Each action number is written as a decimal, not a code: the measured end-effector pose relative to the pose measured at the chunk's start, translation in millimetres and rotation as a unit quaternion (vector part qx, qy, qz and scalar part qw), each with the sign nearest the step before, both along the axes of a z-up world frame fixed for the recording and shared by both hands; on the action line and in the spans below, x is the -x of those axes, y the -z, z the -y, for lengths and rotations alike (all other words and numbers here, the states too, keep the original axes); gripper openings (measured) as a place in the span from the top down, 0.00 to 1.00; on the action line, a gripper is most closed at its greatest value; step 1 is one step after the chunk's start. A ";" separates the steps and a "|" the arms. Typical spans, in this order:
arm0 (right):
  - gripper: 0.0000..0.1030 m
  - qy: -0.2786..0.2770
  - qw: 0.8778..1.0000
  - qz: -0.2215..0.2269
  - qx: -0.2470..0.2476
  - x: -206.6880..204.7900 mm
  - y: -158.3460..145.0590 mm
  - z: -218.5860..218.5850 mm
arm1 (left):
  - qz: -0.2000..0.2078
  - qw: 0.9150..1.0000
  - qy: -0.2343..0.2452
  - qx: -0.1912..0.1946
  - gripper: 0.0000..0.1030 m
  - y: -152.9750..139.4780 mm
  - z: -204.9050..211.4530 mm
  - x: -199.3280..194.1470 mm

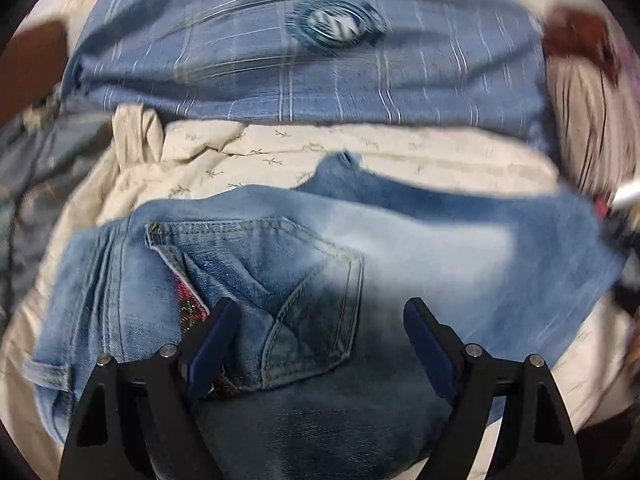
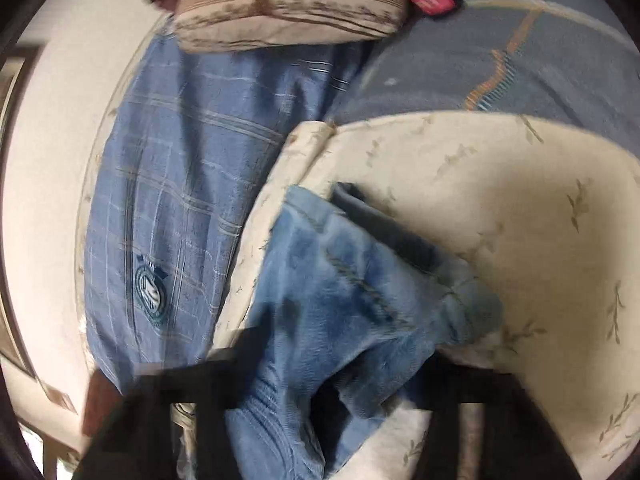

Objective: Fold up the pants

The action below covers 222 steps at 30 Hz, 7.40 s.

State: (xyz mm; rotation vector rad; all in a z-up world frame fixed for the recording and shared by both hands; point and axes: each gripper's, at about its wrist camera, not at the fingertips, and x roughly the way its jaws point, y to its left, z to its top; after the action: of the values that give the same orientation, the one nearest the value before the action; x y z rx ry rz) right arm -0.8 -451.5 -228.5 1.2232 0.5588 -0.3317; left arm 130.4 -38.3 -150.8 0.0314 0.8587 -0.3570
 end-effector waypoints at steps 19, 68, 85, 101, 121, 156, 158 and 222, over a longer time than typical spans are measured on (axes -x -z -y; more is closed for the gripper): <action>0.61 -0.401 0.871 0.007 0.285 -74.0 -89.4 -249.1 | -0.011 0.989 -0.128 0.075 0.17 -19.3 -66.0 -20.1; 0.30 -0.317 0.931 0.175 -0.053 -114.2 -107.5 -172.3 | 0.007 0.992 -0.063 0.110 0.17 -33.8 -60.2 -3.2; 0.28 -0.371 0.867 -0.066 0.327 -86.5 -28.8 -234.4 | -0.004 0.990 -0.135 0.041 0.11 -13.7 -74.5 -14.2; 0.28 -0.345 0.880 -0.054 0.323 -116.4 -43.1 -242.2 | -0.012 0.991 -0.108 -0.076 0.00 20.3 -47.7 -15.2; 0.24 -0.355 0.880 -0.009 0.316 -89.8 -55.9 -222.7 | 0.120 0.977 -0.135 -0.110 0.00 -16.5 -61.1 57.3; 0.23 -0.314 0.856 0.174 0.372 21.3 -127.8 -240.9 | 0.227 0.938 -0.247 -0.092 0.00 -134.5 -117.3 146.1; 0.23 -0.321 0.852 0.176 0.374 20.4 -126.9 -246.1 | 0.232 0.935 -0.255 -0.086 0.00 -138.8 -123.5 147.9; 0.23 -0.287 0.913 0.060 0.285 -12.4 -86.7 -182.5 | -0.160 0.940 -0.250 0.167 0.32 35.8 -145.9 15.1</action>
State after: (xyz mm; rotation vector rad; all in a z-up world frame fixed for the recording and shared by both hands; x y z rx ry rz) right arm 11.6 -269.0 -141.8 0.4735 0.6303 0.0854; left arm 115.3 107.5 -186.5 -0.5666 1.0802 -0.0202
